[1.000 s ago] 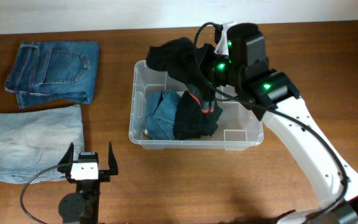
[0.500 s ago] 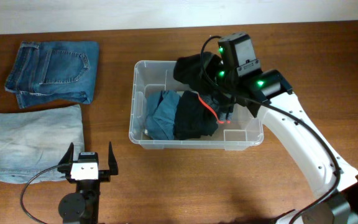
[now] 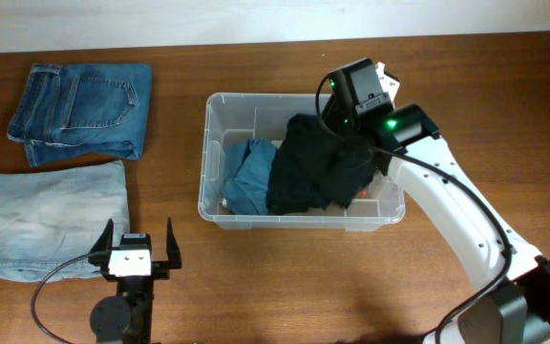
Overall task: Pack container
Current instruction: 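Lower the black item into the container's right side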
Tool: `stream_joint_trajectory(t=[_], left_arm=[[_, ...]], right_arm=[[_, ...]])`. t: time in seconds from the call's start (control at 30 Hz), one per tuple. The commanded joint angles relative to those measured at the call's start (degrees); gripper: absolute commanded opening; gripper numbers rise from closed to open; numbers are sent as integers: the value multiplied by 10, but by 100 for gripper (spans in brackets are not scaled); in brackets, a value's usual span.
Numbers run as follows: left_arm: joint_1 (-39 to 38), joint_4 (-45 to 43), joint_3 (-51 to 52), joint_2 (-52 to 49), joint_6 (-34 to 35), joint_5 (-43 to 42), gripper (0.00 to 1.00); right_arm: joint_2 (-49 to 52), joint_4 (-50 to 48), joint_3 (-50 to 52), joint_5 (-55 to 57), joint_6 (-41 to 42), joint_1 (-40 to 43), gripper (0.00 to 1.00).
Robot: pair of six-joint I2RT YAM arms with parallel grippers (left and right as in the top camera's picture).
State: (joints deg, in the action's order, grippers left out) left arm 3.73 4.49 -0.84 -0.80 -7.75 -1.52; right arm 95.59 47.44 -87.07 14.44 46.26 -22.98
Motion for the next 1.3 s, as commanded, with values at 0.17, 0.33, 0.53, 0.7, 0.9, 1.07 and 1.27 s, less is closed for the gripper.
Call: stream_joint_trajectory(t=[0.17, 0.33, 0.53, 0.7, 0.9, 1.07, 1.27], left_arm=[[-2, 1, 3, 4, -7, 2, 99], [-2, 1, 3, 4, -7, 2, 99], [-2, 1, 3, 4, -7, 2, 99], [-2, 1, 3, 4, -7, 2, 99], [-2, 1, 3, 4, -7, 2, 99], [-2, 1, 3, 4, -7, 2, 99], [-2, 1, 3, 4, -7, 2, 99]], right_arm=[[5, -35, -11, 66, -189, -2, 68], [22, -38, -11, 42, -223, -1, 44], [71, -14, -11, 13, -234, -1, 13], [104, 28, -11, 3, -207, 0, 4], [126, 89, -11, -20, -181, 10, 4], [154, 115, -4, -59, -181, 9, 6], [192, 102, 10, -59, -182, 9, 7]])
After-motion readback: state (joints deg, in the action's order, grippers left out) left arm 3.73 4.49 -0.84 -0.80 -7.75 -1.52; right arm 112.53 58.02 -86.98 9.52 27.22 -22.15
